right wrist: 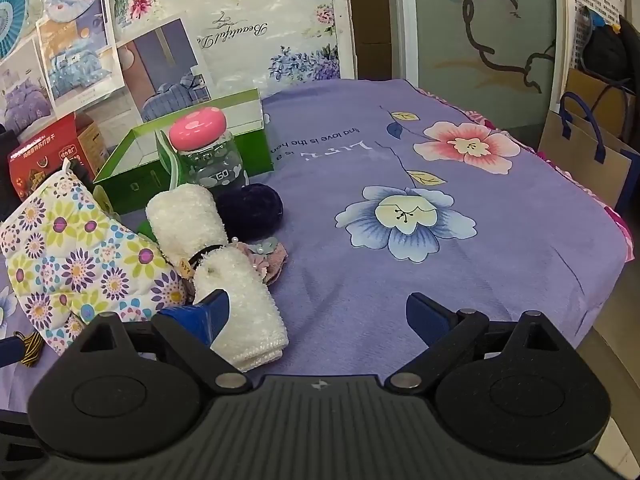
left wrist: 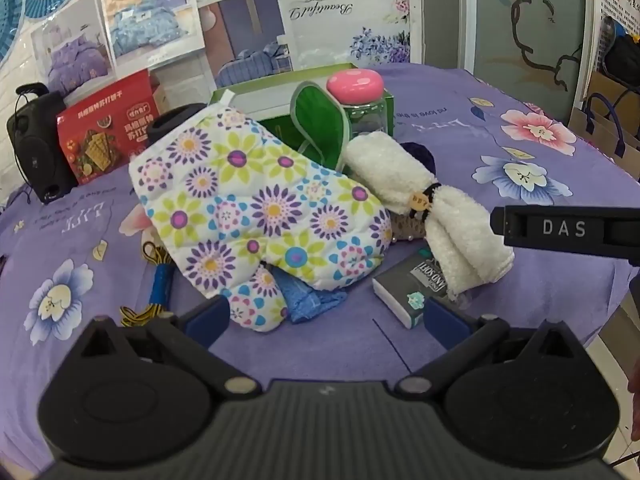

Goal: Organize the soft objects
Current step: 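Move both tools toward the white fluffy towel roll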

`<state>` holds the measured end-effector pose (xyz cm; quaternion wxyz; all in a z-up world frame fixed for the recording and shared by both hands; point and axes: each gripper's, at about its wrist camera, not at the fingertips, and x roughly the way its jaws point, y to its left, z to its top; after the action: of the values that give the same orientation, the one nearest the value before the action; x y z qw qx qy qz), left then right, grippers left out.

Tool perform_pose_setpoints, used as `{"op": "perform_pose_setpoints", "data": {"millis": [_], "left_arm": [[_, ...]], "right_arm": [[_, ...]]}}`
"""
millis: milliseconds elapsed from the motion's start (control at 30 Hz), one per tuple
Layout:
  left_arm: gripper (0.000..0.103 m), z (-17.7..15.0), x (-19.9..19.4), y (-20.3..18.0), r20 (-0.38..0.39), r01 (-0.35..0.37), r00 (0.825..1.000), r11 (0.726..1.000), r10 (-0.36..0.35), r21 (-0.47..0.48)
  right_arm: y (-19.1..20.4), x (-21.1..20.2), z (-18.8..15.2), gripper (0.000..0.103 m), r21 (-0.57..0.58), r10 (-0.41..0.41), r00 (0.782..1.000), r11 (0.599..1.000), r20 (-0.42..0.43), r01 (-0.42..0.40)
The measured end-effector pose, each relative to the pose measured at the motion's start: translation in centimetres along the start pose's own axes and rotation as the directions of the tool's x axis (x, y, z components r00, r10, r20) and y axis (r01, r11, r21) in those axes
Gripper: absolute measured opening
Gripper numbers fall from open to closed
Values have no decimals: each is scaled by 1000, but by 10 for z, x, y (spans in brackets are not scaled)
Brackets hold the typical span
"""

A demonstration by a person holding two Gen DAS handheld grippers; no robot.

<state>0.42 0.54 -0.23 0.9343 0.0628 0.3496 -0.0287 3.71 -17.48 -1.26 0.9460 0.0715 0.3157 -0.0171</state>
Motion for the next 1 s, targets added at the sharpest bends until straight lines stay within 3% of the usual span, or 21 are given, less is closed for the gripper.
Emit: {"op": "perform_pose_setpoints", "data": {"millis": [600,1000], "left_arm": [[103,7,1,10,2,-19,1000,999,19,-27],[103,8,30,21,-49,-24,999,999,22,-46]], "right_arm": [[4,-1,7,83,3,33,999,999,19,-33],[0,22,6,83,33,68,997,997,38,-69]]}}
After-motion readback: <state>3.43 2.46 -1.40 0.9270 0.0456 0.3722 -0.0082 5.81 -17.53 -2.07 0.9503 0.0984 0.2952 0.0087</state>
